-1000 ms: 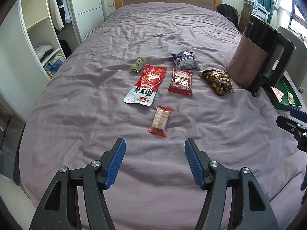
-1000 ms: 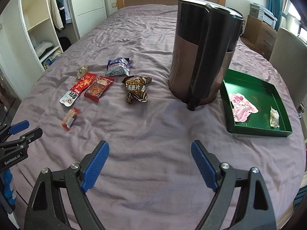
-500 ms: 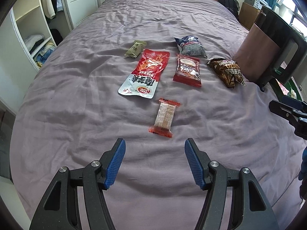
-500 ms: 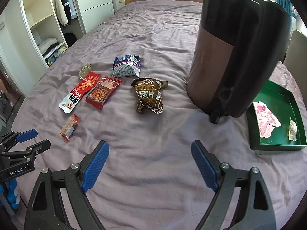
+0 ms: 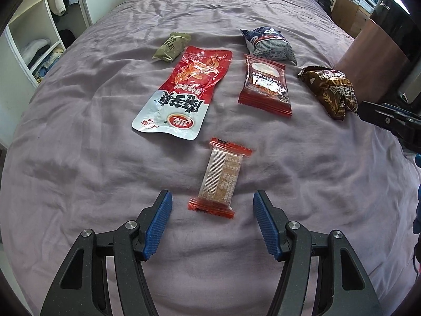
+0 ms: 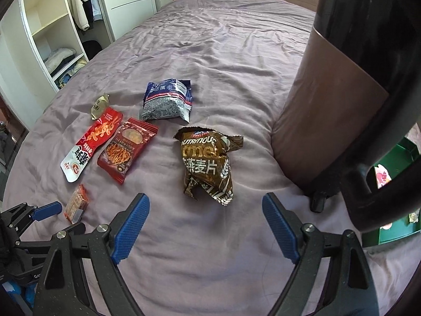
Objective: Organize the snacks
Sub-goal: 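Grasp the wafer bar with left tool while right tool grasps brown oat-chip bag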
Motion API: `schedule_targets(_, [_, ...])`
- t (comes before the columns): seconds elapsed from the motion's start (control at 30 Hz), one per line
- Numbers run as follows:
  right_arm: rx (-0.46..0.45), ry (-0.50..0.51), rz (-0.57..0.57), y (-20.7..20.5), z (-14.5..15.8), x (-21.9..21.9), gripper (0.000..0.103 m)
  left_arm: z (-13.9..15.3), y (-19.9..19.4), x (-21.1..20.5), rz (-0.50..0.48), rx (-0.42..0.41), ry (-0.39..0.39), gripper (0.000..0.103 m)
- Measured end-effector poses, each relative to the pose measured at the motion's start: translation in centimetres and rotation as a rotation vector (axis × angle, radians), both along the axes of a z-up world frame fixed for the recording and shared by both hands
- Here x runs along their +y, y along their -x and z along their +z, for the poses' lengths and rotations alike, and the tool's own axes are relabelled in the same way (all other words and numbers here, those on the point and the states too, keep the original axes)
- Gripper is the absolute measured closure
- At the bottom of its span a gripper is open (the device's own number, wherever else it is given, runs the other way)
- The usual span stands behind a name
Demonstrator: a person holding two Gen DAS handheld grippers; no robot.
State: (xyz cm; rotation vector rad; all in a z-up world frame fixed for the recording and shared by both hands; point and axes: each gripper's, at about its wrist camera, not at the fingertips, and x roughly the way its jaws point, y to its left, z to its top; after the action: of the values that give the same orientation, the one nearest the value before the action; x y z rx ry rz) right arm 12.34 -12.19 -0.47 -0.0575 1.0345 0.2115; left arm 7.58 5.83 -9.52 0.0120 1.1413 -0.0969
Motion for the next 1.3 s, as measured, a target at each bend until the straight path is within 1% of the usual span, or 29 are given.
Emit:
schedule_targets(0.4, [0.027,0.002,-0.014,-4.4,-3.2,0.7,0.0,-0.9,-1.6,0.1,0.016,-0.01,0.036,0.045])
schedule_targets(0.53, [0.033,0.004,-0.008,-5.3,-3.8,0.9,0.0,-1.1,-1.6,0.0,0.012,-0.019,0.033,0.045])
schedule_targets(0.87, [0.036,0.005,-0.012,-6.5,-5.2,0.9,0.0,-1.2,-1.5,-0.4,0.023,-0.059,0.016,0.045])
schedule_targets(0.97, [0.025,0.01,-0.016,-6.4,-5.2,0.9,0.0,-1.2,-1.5,-0.5,0.019,-0.072,0.016,0.047])
schedule_targets(1.1, [0.011,0.014,-0.007,-6.6,-5.1,1.0,0.0,-1.3,-1.5,-0.5,0.011,-0.085,0.04,0.055])
schedule_targets(1.17, [0.004,0.019,0.001,-6.6,-5.0,1.2,0.0,-1.4,-1.4,-0.6,0.002,-0.097,0.05,0.061])
schedule_targets(1.23, [-0.002,0.025,0.012,-6.5,-5.0,1.5,0.0,-1.4,-1.4,-0.7,-0.006,-0.106,0.065,0.07])
schedule_targets(1.3, [-0.011,0.036,0.016,-6.5,-5.1,1.8,0.0,-1.4,-1.4,-0.7,-0.013,-0.11,0.082,0.075])
